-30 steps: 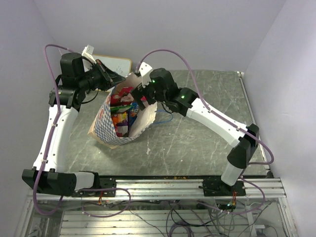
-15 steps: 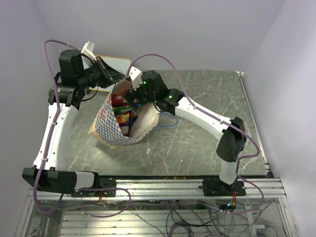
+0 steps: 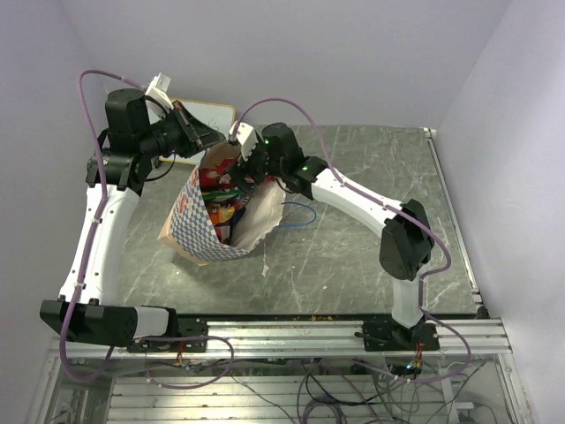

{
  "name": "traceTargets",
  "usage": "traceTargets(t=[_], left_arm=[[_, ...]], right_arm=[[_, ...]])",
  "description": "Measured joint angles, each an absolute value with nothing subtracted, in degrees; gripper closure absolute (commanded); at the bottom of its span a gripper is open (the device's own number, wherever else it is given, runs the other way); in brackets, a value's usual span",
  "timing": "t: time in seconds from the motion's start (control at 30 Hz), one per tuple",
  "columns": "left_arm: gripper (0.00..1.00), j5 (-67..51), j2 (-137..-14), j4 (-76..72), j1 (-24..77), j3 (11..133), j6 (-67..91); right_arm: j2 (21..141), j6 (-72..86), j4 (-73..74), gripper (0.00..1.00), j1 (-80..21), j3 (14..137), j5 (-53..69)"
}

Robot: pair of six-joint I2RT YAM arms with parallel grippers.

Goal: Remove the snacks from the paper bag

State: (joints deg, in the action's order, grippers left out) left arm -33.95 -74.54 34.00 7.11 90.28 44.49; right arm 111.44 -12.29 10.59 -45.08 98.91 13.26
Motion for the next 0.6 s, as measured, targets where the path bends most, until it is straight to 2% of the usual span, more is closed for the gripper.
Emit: traceTargets(t=[0.13, 0.23, 0.33, 0.47, 0.6], left_arm=[[0.93, -34.0, -74.6, 34.0, 7.1, 90.3, 44.4], [0.93, -34.0, -74.6, 34.0, 7.1, 90.3, 44.4], [0.93, -34.0, -74.6, 34.0, 7.0, 90.3, 44.4], [0.93, -34.0, -74.6, 34.0, 6.5, 90.4, 44.4], [0.93, -34.2, -74.6, 34.0, 5.6, 90.4, 44.6]], right_arm=[[113.9, -14.2, 10.3, 0.19, -45.3, 99.0, 15.4], [114.6, -15.3, 10.0, 0.25, -45.5, 99.0, 16.2], [114.7, -15.9, 9.5, 0.36, -45.5, 99.0, 16.8], [114.7, -16.1, 9.1, 0.56, -45.4, 99.0, 17.9], [114.7, -15.8, 7.9, 0.71, -45.5, 98.7, 19.9]])
